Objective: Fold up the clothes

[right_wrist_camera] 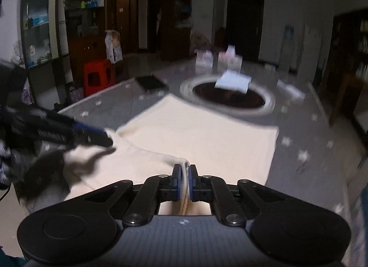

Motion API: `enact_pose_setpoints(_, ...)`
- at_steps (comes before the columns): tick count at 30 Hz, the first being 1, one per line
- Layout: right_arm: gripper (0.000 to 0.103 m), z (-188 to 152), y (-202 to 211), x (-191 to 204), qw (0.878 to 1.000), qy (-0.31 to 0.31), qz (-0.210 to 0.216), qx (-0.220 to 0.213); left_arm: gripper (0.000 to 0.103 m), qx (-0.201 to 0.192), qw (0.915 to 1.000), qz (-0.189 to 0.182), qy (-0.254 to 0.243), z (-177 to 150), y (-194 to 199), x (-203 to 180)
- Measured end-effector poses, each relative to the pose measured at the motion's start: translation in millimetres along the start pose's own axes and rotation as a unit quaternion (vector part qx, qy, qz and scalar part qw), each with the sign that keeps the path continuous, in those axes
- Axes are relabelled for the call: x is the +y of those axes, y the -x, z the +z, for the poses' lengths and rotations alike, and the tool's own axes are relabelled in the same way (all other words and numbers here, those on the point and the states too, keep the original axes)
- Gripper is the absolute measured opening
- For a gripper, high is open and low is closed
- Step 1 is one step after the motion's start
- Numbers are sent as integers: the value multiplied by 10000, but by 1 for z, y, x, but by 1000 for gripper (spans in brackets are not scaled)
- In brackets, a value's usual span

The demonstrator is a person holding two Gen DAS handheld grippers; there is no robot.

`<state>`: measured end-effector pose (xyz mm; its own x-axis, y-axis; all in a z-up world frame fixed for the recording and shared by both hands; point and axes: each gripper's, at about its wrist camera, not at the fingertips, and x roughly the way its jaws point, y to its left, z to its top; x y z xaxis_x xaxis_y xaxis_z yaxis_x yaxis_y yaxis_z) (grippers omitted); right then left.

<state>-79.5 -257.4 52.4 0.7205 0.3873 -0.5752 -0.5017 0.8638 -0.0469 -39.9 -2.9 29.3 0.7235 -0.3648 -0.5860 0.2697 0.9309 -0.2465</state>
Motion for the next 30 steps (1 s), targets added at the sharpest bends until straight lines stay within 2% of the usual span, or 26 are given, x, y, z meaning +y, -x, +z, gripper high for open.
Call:
enact_pose_setpoints(3, 5, -2, -9, -4, 9997, 13, -214, 119, 30, 30, 10000, 82, -22, -1, -5, 2)
enact_pose_setpoints(6, 10, -17, -27, -13, 9982, -132, -316, 490, 30, -9, 9999, 102, -35, -1, -2, 3)
enact_pose_setpoints(8, 11, -22, -28, -16, 9978, -138, -398, 511, 30, -73, 9999, 75, -92, 2, 2, -1)
enact_pose_setpoints(11, 11, -17, -19, -17, 9991, -178, -269, 293, 33, -159, 9997, 22, -189, 7, 6, -6)
enact_pose_setpoints(14, 12, -9, -22, -10, 9998, 31, -103, 153, 35, -119, 9994, -90, -325, 11, -2, -17)
enact_pose_setpoints(18, 12, -5, -40, -4, 9998, 68, 109, 153, 35, 9, 9988, -145, -465, 10, -18, -25)
enact_pose_setpoints(22, 12, -13, -57, -4, 9989, 116, 176, 413, 37, 208, 9984, 7, -522, 4, -31, -18)
enact_pose_setpoints(30, 13, -22, -24, 6, 9977, 415, 360, 397, 39, 139, 9958, -151, -892, -2, -2, -27)
